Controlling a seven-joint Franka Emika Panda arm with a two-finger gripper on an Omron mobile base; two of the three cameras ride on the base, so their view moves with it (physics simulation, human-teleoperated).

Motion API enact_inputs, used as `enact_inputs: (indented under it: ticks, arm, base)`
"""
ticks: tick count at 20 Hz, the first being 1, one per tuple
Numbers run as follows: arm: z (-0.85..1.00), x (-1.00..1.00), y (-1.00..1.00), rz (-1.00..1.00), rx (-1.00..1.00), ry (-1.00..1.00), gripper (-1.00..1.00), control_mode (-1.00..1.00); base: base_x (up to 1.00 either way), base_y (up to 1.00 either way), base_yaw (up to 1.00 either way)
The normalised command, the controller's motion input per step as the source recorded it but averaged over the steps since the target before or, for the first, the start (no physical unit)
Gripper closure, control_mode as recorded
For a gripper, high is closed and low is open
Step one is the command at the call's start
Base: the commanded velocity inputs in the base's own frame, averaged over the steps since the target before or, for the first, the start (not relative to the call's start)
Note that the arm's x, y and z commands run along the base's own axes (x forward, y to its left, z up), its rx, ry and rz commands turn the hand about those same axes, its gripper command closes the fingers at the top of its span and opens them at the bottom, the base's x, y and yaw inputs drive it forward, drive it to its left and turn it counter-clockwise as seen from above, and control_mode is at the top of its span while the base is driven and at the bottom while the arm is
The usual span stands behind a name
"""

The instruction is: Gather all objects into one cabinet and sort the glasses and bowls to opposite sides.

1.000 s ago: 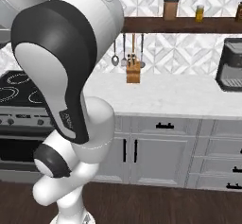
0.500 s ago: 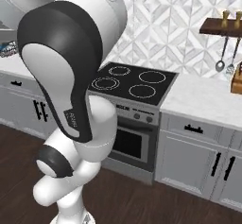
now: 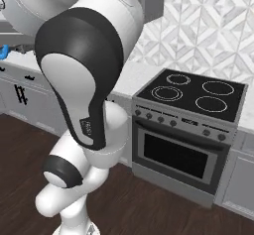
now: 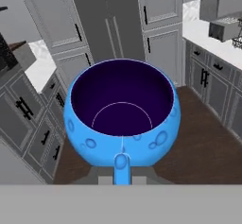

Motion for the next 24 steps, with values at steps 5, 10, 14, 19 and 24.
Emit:
enact_inputs:
  ticks: [5, 10, 14, 19, 24]
  arm:
    - [0.0, 0.0, 0.0, 0.0, 0.0, 0.0, 1.0, 1.0]
    - [0.0, 0.0, 0.0, 0.0, 0.0, 0.0, 1.0, 1.0]
    - [0.0, 0.0, 0.0, 0.0, 0.0, 0.0, 1.0, 1.0]
    - [0.0, 0.0, 0.0, 0.0, 0.0, 0.0, 1.0, 1.0]
    - [0.0, 0.0, 0.0, 0.0, 0.0, 0.0, 1.0, 1.0]
  base:
    - [-0.12, 0.99, 0.0]
    - [0.07, 0.79, -0.01]
    - [0.6, 0.18, -0.16]
    - [0.8, 0.04, -0.21]
    - [0.13, 0.09, -0.3]
